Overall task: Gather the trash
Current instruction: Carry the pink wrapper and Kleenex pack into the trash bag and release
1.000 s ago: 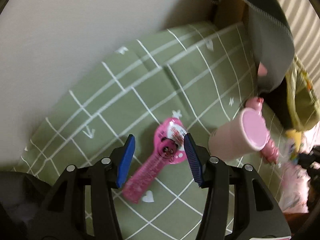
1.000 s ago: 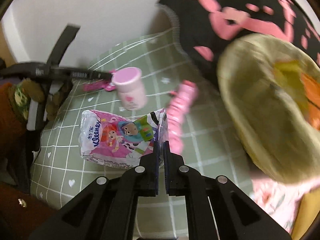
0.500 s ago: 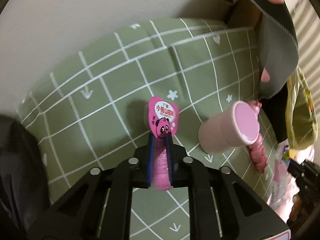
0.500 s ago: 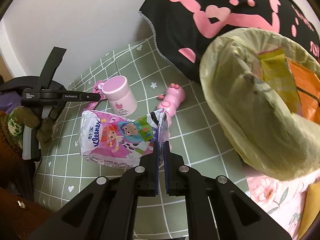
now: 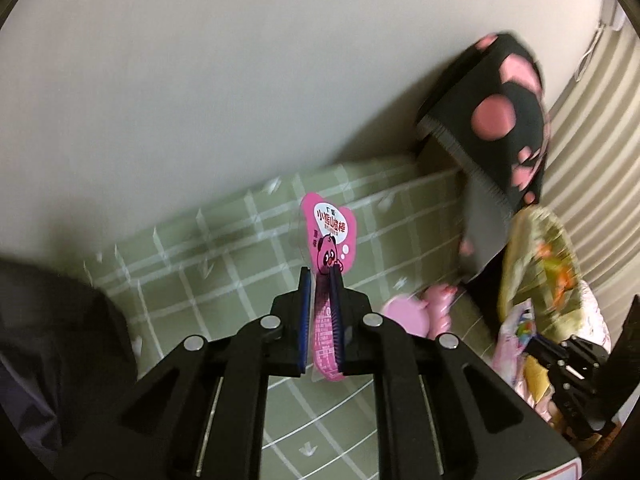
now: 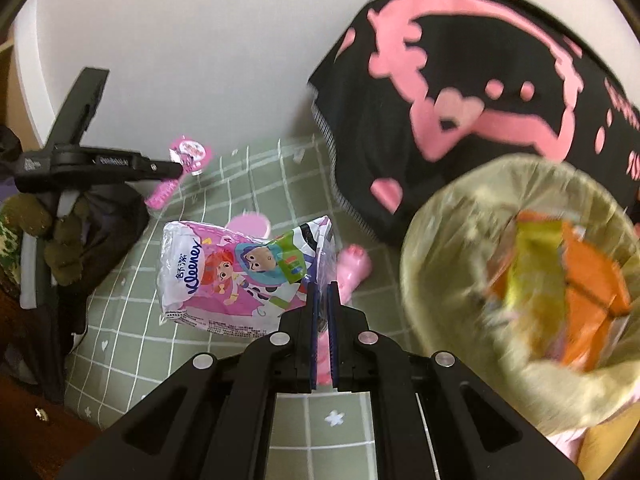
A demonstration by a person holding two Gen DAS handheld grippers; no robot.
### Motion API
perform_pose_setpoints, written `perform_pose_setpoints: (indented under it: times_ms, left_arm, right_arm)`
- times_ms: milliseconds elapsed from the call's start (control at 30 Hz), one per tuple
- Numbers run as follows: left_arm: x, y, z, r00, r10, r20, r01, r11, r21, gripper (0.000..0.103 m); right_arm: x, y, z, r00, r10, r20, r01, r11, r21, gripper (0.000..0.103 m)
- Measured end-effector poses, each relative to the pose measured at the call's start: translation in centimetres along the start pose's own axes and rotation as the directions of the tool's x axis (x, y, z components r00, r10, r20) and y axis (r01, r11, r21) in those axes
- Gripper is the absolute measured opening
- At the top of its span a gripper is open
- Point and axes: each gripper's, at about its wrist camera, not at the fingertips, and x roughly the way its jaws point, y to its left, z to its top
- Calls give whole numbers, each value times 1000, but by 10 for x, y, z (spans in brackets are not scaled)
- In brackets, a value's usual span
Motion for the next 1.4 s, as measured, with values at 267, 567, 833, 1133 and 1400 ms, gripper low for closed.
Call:
perform_pose_setpoints:
  times_ms: [267,567,833,1133,1400]
  left_arm:
    - [-25,-80,46,991,-97,88,84,987,135,9]
    - [-20,-187,64,970,-239,52,210,922,325,9]
    - [2,-253,55,953,-304,-16,283,864,417,9]
    - [44,-296,33,925,-347,-153,379,828,412,9]
    - [114,-320,3,903,-311,-298,408,837,364,9]
  right_arm:
    - [-49,-36,30,985,-111,129,109,994,21,6]
    - [-108,-98,37,932,-303,200,285,952,116,6]
    - [-134,-135,22,893,-412,180,381,906,186,6]
    - [-156,-168,-1,866,-476,152,425,862,276,6]
    - [-162,-189,-15,862,-491,127,432,842,323,6]
